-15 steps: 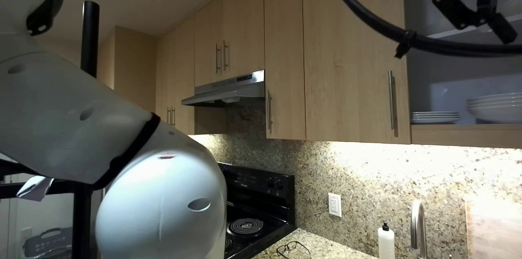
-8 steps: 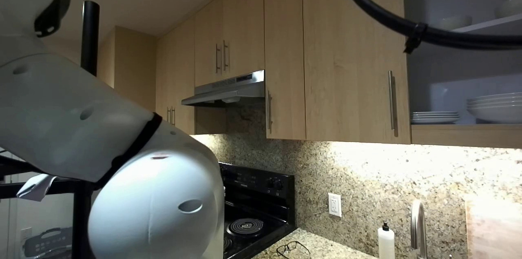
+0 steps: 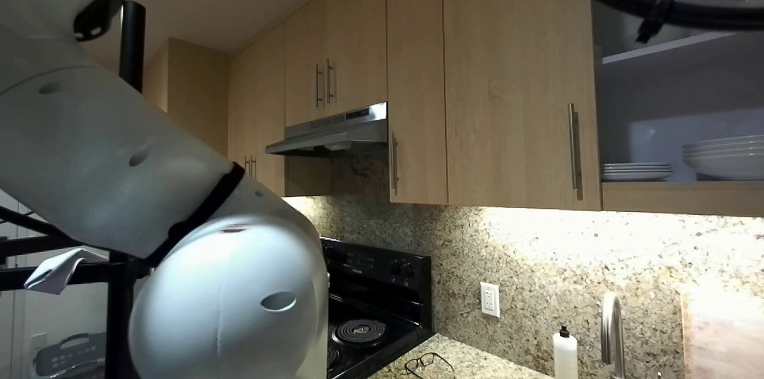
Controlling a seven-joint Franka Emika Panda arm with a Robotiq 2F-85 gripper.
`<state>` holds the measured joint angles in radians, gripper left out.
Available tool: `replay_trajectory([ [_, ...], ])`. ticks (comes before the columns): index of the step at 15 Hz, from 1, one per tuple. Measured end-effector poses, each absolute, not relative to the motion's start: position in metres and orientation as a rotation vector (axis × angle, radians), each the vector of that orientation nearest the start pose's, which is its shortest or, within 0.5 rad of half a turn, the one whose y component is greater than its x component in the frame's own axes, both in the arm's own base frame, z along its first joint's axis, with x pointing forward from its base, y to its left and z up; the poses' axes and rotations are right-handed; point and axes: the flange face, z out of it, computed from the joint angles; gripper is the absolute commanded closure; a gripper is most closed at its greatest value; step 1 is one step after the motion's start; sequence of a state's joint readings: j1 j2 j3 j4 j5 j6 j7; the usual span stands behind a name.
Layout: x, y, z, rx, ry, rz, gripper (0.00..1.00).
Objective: Close the open cabinet door
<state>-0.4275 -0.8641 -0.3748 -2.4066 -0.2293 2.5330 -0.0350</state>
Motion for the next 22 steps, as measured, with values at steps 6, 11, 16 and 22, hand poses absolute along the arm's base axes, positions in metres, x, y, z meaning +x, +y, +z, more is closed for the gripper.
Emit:
replay_trajectory([
  [6,0.221,-0.306,0.705,-2.849,1.033,-1.556,1.00],
  [11,0.225,-0.301,0.725,-2.840,1.003,-1.617,0.99],
  [16,0.225,-0.301,0.726,-2.840,1.002,-1.618,0.99],
  [22,0.225,-0.301,0.726,-2.841,1.001,-1.619,1.00],
])
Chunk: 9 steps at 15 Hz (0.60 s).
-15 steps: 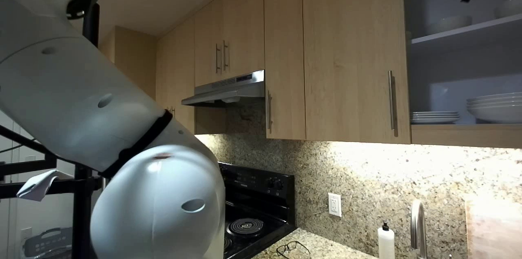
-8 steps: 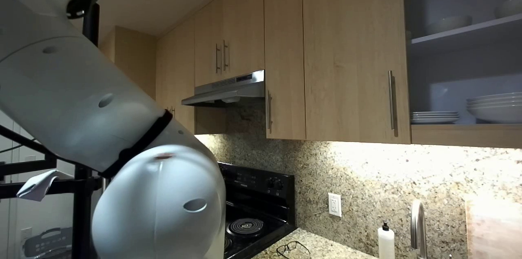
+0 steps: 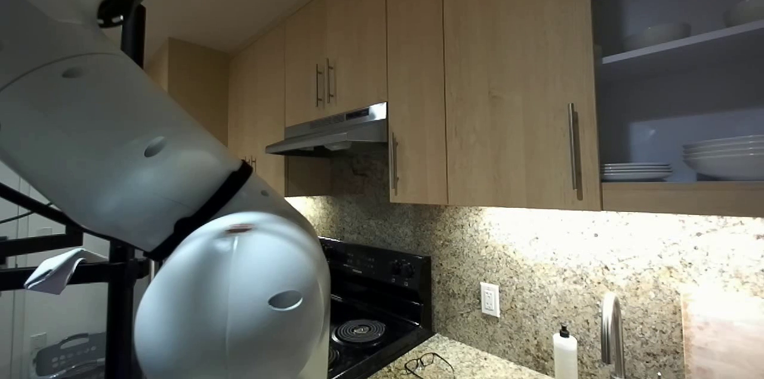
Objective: Close the open cabinet door
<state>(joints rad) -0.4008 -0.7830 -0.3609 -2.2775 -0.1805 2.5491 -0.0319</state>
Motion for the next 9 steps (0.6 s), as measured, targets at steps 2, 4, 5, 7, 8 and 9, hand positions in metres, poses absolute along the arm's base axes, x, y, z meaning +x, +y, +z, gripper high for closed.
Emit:
replay_trajectory([
  [2,0.226,-0.299,0.728,-2.842,0.996,-1.624,1.00],
  [4,0.230,-0.297,0.730,-2.846,0.984,-1.628,1.00],
  [5,0.233,-0.297,0.731,-2.849,0.974,-1.626,1.00],
  [7,0.243,-0.296,0.731,-2.857,0.952,-1.617,1.00],
  [8,0.248,-0.298,0.731,-2.863,0.946,-1.611,1.00],
  [9,0.254,-0.300,0.731,-2.868,0.944,-1.606,1.00],
])
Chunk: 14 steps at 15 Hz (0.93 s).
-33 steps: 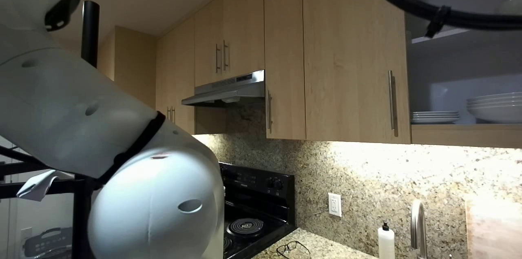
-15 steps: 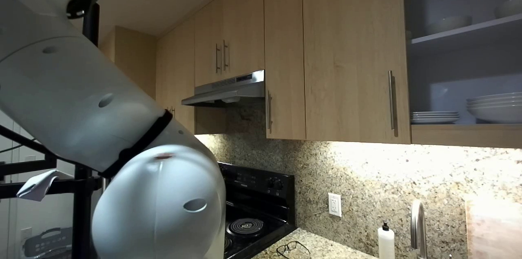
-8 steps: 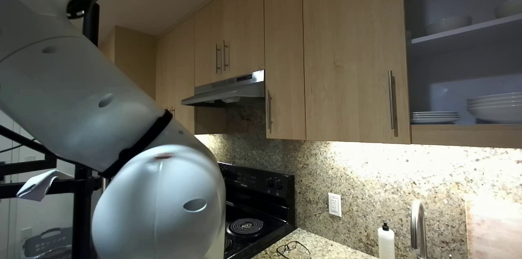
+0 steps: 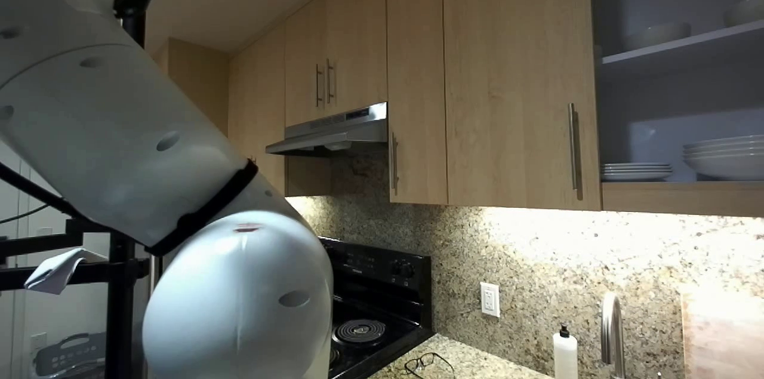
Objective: Close the open cabinet door
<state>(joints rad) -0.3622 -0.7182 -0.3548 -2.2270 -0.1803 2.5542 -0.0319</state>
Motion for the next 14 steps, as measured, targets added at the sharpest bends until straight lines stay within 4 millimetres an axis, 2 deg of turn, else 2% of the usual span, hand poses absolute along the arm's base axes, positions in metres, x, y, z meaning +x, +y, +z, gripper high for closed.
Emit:
replay_trajectory([
  [7,0.282,-0.325,0.738,-2.902,0.981,-1.598,1.00],
  [14,0.291,-0.323,0.746,-2.813,0.947,-1.621,1.00],
])
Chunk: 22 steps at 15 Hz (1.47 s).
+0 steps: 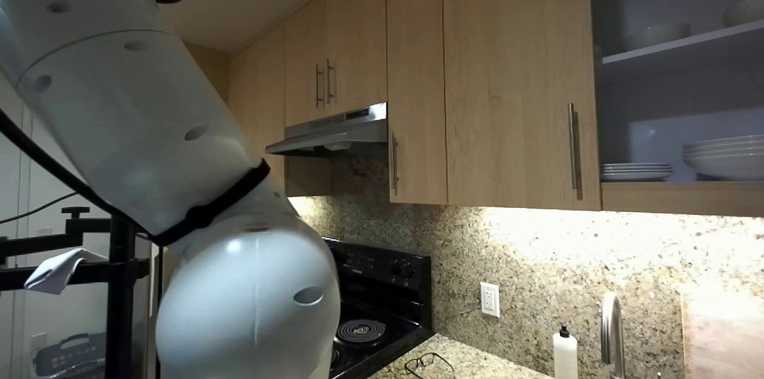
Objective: Close the open cabinet door
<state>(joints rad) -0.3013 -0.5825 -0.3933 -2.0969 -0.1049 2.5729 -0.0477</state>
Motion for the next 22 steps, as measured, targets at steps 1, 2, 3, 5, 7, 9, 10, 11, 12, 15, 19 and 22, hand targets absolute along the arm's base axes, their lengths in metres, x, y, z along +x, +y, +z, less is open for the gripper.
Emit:
replay_trajectory([
  [1,0.292,-0.322,0.746,-2.801,0.941,-1.621,1.00],
  [2,0.293,-0.322,0.746,-2.788,0.934,-1.620,1.00],
  [3,0.294,-0.321,0.746,-2.780,0.926,-1.619,1.00],
  [5,0.294,-0.321,0.746,-2.772,0.907,-1.620,1.00],
  [7,0.294,-0.319,0.747,-2.764,0.882,-1.625,1.00],
  [9,0.294,-0.315,0.750,-2.758,0.855,-1.633,1.00],
  [10,0.294,-0.313,0.751,-2.758,0.838,-1.638,1.00],
  [11,0.294,-0.311,0.753,-2.758,0.821,-1.643,1.00],
  [12,0.295,-0.308,0.754,-2.756,0.805,-1.649,1.00],
  [15,0.295,-0.302,0.758,-2.747,0.769,-1.658,1.00],
  [19,0.298,-0.291,0.763,-2.745,0.703,-1.668,1.00],
  [22,0.301,-0.282,0.764,-2.754,0.645,-1.655,1.00],
])
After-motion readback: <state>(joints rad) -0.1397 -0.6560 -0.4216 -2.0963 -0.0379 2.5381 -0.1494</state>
